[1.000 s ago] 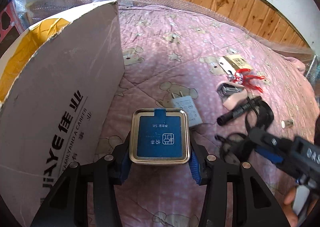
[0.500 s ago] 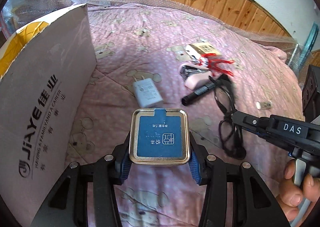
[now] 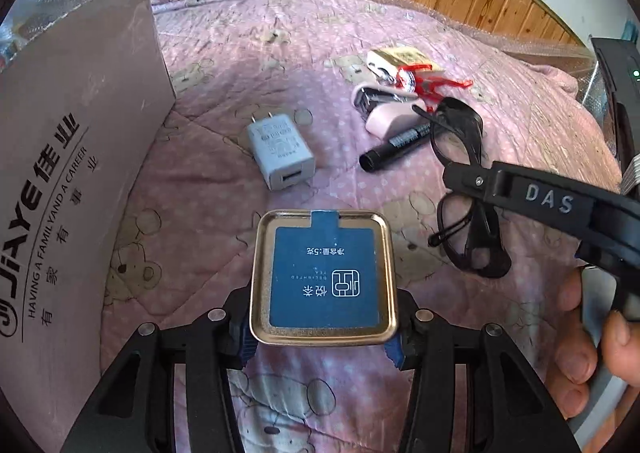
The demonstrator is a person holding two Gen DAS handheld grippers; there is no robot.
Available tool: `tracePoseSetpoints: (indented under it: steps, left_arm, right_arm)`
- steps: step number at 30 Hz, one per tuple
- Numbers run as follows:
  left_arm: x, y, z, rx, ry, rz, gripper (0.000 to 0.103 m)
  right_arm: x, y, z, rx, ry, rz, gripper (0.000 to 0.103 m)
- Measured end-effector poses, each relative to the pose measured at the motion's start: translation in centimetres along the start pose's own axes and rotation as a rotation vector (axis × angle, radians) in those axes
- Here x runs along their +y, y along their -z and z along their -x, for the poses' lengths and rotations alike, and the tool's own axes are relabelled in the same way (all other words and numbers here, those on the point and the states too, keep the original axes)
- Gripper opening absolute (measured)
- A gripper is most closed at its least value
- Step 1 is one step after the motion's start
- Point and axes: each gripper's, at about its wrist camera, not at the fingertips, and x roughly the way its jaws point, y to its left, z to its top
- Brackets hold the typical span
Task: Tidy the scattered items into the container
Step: 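Lift and carry the tin and glasses toward the cardboard box with both tools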
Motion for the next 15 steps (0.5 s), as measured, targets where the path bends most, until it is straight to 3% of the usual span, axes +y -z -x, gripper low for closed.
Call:
tracePoseSetpoints:
  steps: [1, 3, 4, 5, 15]
  left_arm:
    - [0.0, 0.0, 0.0, -0.004, 0.004, 0.0, 0.05]
    - [0.3, 0.2, 0.0, -0.008, 0.019, -0.002, 0.05]
    - [0.5, 0.2, 0.0, -0.008, 0.029, 0.003, 0.05]
    - [0.7, 0.2, 0.0, -0.008, 0.04, 0.012, 0.05]
    - [0.9, 0.8, 2.1, -0.025, 0.068, 0.042, 0.05]
  right_arm:
    - [-0.3, 0.1, 0.2, 0.006, -0.016, -0.007, 0.037]
    - [-1.0, 0.3, 0.6, 0.017, -0.051, -0.039, 0.033]
    - [-1.2, 0.4, 1.0, 0.01, -0.067, -0.048, 0.02]
    - [-1.3, 0.6, 1.6, 0.002, -0.076, -0.05, 0.015]
    - [-1.4, 3.3, 4.2, 0.039, -0.111, -0.067, 0.013]
